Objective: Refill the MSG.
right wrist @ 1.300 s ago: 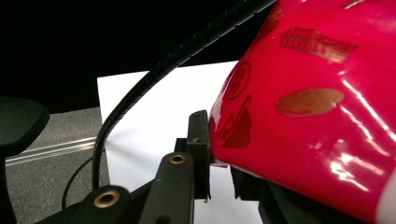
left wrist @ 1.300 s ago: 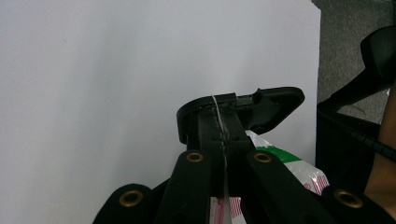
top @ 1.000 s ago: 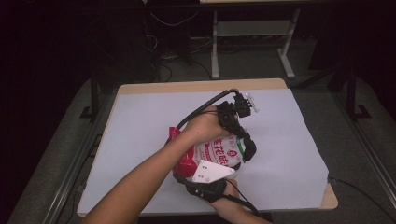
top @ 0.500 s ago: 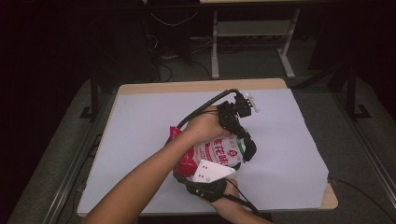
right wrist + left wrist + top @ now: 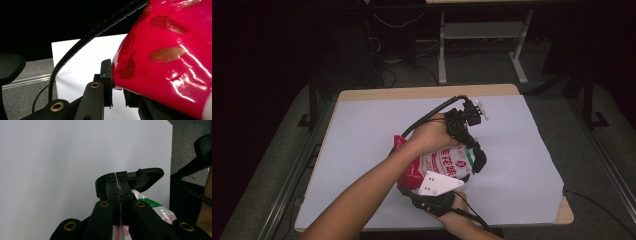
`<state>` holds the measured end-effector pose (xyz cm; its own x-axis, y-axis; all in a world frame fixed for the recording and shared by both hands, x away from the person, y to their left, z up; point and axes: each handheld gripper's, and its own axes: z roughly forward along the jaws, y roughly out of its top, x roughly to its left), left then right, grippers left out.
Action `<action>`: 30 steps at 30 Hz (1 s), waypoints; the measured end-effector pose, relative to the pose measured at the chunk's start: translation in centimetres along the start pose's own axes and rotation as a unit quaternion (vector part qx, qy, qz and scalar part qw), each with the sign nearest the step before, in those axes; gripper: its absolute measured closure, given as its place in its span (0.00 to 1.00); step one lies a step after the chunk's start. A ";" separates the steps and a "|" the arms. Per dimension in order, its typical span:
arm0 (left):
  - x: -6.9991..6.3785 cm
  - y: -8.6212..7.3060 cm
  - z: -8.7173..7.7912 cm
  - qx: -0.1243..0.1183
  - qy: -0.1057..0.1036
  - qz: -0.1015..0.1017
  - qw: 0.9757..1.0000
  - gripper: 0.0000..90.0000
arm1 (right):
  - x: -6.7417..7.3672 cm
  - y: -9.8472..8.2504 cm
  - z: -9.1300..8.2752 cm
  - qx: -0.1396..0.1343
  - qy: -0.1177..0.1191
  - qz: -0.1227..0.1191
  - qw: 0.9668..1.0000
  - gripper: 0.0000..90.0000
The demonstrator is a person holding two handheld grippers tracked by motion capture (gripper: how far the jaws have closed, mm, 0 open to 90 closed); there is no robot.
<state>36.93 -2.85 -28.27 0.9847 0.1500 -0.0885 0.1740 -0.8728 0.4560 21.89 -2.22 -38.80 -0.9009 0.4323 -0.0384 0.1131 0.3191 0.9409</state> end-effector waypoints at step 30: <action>0.0 0.1 0.1 0.004 -0.001 0.001 1.000 1.00 | 0.1 0.1 -0.1 -0.004 -0.002 0.000 1.000 0.88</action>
<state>36.91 -2.98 -28.32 0.9851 0.1468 -0.0892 0.1714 -0.8769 0.4491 21.81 -2.21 -38.67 -0.8994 0.4353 -0.0391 0.1102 0.3126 0.9435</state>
